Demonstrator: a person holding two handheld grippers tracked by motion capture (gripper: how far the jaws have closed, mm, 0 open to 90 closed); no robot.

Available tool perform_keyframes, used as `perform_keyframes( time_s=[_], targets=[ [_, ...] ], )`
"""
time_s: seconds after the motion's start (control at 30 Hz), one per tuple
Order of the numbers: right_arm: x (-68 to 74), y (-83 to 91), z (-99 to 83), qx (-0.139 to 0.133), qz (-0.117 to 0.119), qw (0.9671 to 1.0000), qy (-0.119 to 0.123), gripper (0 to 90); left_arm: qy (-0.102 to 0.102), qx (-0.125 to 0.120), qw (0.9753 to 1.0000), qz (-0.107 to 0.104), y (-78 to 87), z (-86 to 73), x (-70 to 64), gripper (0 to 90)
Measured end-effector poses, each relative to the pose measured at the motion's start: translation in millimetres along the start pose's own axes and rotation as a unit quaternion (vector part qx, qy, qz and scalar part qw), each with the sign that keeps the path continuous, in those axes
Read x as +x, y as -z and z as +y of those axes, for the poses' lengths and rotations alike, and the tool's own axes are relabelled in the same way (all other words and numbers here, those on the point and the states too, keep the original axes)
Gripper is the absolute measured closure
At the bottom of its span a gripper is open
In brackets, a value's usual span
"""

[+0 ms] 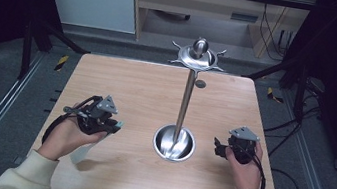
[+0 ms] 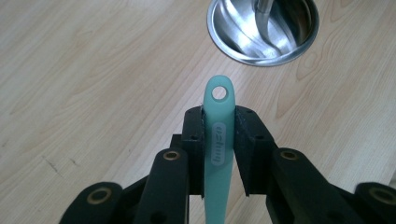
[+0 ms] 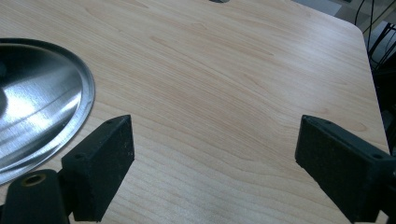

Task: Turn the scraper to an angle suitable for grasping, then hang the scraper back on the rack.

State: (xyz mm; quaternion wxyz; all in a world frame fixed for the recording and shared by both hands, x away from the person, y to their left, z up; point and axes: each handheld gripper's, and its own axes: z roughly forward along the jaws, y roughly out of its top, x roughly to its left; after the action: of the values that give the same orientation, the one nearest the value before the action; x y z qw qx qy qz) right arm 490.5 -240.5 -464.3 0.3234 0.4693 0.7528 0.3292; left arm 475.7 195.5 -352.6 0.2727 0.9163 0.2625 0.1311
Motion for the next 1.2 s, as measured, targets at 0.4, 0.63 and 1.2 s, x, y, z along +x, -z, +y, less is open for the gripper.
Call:
perform_keyframes(
  time_s=[0.4,0.63,1.2],
  targets=[
    [0.1,0.2,-0.2,-0.001,0.001,1.0000,0.001,11.9,0.005,-0.040,0.9992,0.006,22.9,10.3,2.5,74.7],
    [0.6,0.0,0.0,-0.001,0.001,1.0000,0.005,11.9,-0.008,-0.080,0.9967,0.011,40.9,18.4,-0.9,74.6],
    [2.1,0.3,-0.6,-0.002,0.004,0.9999,0.011,12.5,0.003,-0.134,0.9907,0.023,59.6,27.2,-0.1,74.7]
  ],
)
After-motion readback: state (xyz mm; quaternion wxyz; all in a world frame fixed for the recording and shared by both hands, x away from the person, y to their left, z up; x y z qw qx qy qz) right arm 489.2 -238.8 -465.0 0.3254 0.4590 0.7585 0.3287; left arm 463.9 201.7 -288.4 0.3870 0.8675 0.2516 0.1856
